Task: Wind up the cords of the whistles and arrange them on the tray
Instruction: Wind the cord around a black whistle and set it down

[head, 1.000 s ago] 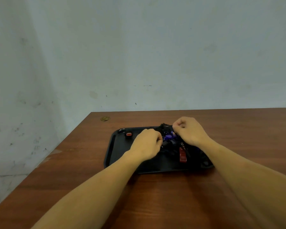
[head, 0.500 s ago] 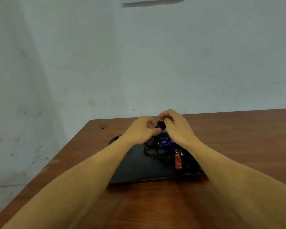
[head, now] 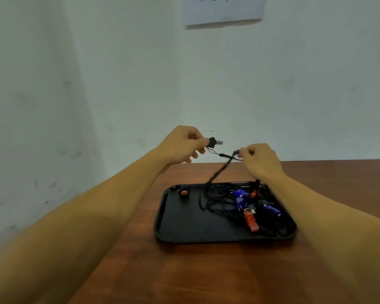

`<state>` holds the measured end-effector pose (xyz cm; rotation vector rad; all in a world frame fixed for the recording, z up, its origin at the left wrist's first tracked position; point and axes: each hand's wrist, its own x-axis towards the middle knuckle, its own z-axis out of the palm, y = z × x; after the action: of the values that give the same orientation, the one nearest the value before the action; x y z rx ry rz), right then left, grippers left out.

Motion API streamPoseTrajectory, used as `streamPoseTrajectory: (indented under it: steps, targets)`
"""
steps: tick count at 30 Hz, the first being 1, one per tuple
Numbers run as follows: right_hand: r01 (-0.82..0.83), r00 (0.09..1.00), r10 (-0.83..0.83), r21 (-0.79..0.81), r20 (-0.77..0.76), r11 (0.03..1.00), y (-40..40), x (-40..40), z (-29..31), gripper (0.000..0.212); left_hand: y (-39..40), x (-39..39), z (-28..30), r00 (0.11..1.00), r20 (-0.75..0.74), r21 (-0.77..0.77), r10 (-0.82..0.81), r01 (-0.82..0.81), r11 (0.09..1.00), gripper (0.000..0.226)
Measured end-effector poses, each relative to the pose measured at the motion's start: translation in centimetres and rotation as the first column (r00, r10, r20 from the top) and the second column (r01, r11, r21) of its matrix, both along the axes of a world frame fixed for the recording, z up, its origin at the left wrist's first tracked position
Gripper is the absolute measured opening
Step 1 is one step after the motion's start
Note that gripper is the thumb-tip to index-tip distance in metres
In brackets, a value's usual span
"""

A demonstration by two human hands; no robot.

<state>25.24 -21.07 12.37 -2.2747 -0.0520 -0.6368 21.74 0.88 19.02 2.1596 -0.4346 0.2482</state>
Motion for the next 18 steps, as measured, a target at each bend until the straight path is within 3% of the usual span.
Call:
streamPoseTrajectory:
  steps: [4, 6, 8, 10, 13, 15, 16, 18]
  targets:
    - [0.194, 0.942, -0.254, -0.26, -0.221, 0.946, -2.6, 0.0, -2.0, 0.029, -0.1, -0.2, 0.1, 0.998, -0.068, -0.201, -0.008, -0.005, 0.979, 0.016]
    - [0.181, 0.952, -0.238, -0.273, -0.193, 0.945, -2.1, -0.6, -1.6, 0.036, -0.2, -0.3, 0.2, 0.997, -0.08, -0.214, -0.01, -0.008, 0.977, 0.016]
    - [0.069, 0.997, -0.074, -0.131, -0.036, 0.989, -0.4, -1.3, -0.5, 0.04, -0.4, -0.4, 0.4, 0.996, -0.085, -0.185, -0.008, -0.008, 0.983, 0.016]
    - [-0.161, 0.986, 0.166, 0.25, 0.001, 0.955, 2.5, -2.4, 1.3, 0.04, -0.6, -0.5, 0.6, 0.996, -0.088, -0.195, -0.005, -0.012, 0.981, 0.018]
    - [-0.355, 0.846, 0.533, 0.71, -0.034, 0.608, 6.4, -4.4, 3.2, 0.056, -0.7, -1.0, 1.2, 0.998, -0.059, -0.285, 0.006, -0.023, 0.958, 0.017]
    - [-0.376, 0.734, 0.679, 0.827, -0.01, 0.418, 7.9, -5.2, 3.7, 0.06, -0.6, -1.3, 1.7, 0.999, -0.002, -0.319, 0.036, -0.034, 0.947, 0.013]
    - [-0.375, 0.706, 0.708, 0.844, -0.008, 0.384, 8.3, -5.4, 3.8, 0.06, -0.4, -1.4, 2.0, 0.997, 0.032, -0.318, 0.064, -0.051, 0.947, 0.012]
    - [-0.401, 0.729, 0.684, 0.799, -0.017, 0.448, 8.7, -5.4, 3.9, 0.051, 0.6, -1.7, 2.4, 0.986, 0.101, -0.312, 0.134, -0.096, 0.945, 0.011]
